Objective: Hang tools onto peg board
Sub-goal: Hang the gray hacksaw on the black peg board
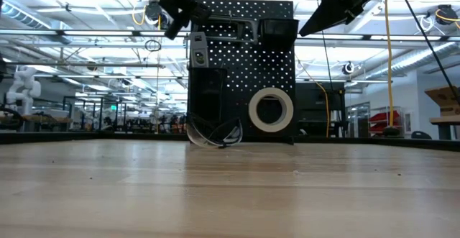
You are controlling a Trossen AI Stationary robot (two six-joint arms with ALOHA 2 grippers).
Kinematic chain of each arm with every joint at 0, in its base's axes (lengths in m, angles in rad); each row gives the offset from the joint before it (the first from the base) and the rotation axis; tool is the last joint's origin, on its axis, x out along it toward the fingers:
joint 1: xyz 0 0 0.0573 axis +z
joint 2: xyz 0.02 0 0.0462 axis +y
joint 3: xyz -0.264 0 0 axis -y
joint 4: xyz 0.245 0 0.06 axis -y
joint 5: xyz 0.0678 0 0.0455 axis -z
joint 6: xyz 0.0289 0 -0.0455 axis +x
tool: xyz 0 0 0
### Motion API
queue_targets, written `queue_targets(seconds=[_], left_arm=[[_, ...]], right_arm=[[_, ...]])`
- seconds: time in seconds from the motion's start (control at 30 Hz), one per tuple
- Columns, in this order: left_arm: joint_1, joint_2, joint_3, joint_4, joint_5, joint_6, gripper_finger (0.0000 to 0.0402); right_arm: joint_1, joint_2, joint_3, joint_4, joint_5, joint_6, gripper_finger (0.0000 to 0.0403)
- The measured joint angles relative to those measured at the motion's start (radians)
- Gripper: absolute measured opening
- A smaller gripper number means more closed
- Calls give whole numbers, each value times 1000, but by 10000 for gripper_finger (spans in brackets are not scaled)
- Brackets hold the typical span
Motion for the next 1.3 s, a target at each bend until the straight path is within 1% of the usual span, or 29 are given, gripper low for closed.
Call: queue_targets(seconds=[0.17, 0.43, 0.77, 0.93, 1.3], left_arm=[[-2, 0, 0, 58, 16, 71, 130], [-4, 0, 0, 60, 29, 77, 130], [-5, 0, 0, 52, 34, 99, 169], [-5, 0, 0, 52, 33, 141, 172], [-6, -3, 0, 51, 21, 149, 173]], right_arm=[[0, 0, 0, 0, 0, 1, 0], [0, 0, 0, 0, 0, 2, 0], [0, 0, 0, 0, 0, 5, 0], [0, 0, 0, 0, 0, 5, 0], [0, 0, 0, 0, 0, 5, 0]])
